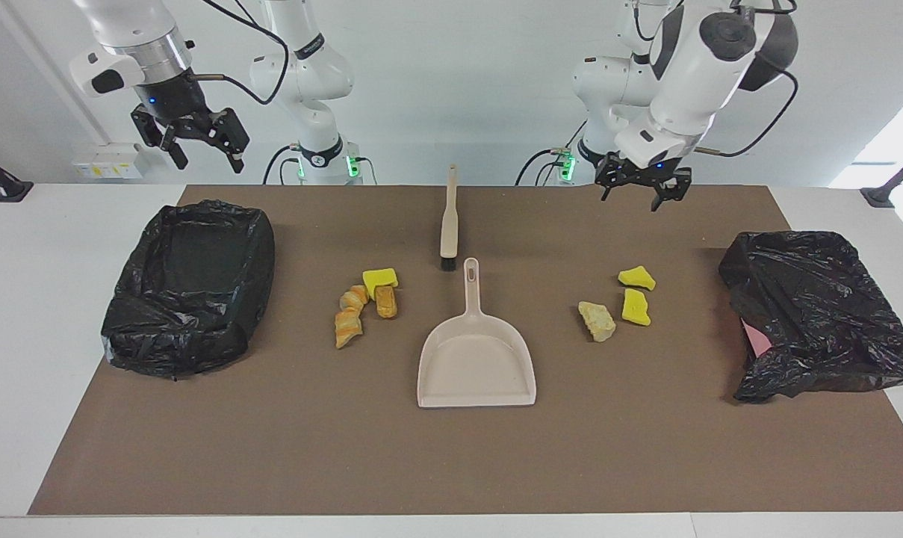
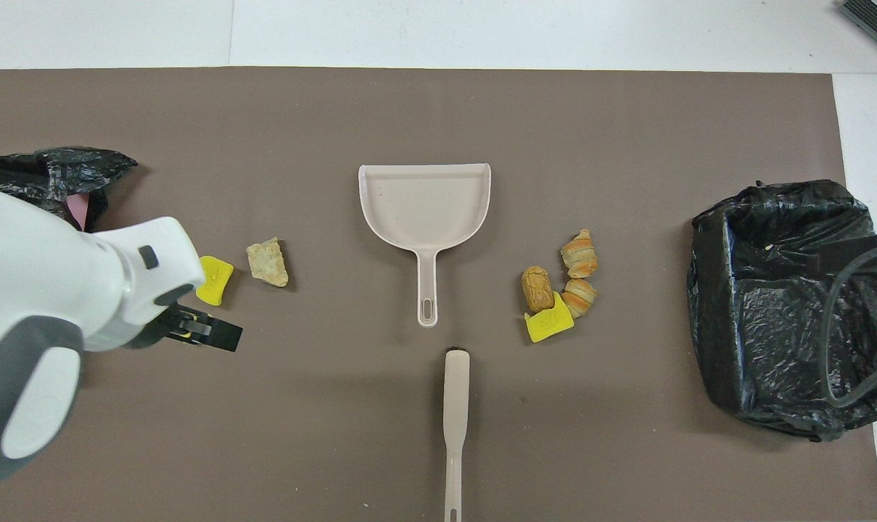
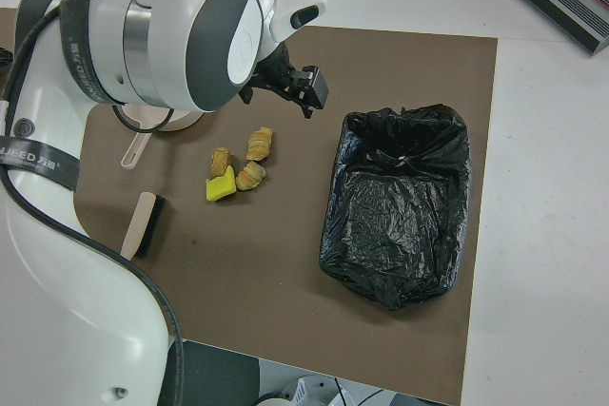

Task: Sweep and dump trash in bin
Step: 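Reach the left gripper down and grasp the beige brush handle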

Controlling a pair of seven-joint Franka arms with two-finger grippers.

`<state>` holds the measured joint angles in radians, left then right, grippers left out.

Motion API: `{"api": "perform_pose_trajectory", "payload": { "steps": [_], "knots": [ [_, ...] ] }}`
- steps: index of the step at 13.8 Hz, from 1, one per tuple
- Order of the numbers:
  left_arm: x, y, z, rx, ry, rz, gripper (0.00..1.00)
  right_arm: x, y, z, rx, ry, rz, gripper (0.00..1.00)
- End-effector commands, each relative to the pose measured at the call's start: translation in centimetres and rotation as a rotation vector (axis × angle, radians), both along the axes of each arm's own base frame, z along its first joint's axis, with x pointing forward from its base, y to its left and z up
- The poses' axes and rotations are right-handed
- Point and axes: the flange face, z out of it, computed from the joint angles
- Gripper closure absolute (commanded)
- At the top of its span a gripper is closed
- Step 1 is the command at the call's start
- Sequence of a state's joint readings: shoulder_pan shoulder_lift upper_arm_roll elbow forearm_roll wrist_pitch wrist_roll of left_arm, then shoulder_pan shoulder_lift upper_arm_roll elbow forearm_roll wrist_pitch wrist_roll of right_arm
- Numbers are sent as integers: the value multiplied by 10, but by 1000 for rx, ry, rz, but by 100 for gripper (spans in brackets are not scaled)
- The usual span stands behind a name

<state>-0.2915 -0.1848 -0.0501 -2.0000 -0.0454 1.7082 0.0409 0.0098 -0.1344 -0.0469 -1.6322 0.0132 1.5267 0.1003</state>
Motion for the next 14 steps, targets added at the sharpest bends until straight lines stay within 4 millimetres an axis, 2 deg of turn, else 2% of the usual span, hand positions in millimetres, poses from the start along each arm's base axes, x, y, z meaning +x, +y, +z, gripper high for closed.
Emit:
{"api": "perform_pose_trajectory", "payload": {
  "steps": [1, 2, 4, 8, 10, 12, 14],
  "knots": [
    [-33, -30, -27, -17, -22, -75, 0, -10, -3, -3, 4, 16, -11, 0],
    [-41, -40, -38, -31, -31, -82, 0, -10, -3, -3, 4, 18, -9, 0],
    [-60, -72, -56, -48, -21, -67, 0, -13, -5, -4, 4, 19, 8, 0],
    [-125, -162, -95, -50, -56, 3, 0, -14, -6, -5, 5, 22, 8, 0],
    [-164, -209, -119, -71, -79, 46, 0, -14, -6, -5, 5, 22, 8, 0],
    [-197, -243, -137, -84, -85, 65, 0, -14, -6, -5, 5, 22, 9, 0],
    [-220, -267, -153, -96, -90, 52, 0, -14, -6, -5, 5, 22, 15, 0]
  ]
}}
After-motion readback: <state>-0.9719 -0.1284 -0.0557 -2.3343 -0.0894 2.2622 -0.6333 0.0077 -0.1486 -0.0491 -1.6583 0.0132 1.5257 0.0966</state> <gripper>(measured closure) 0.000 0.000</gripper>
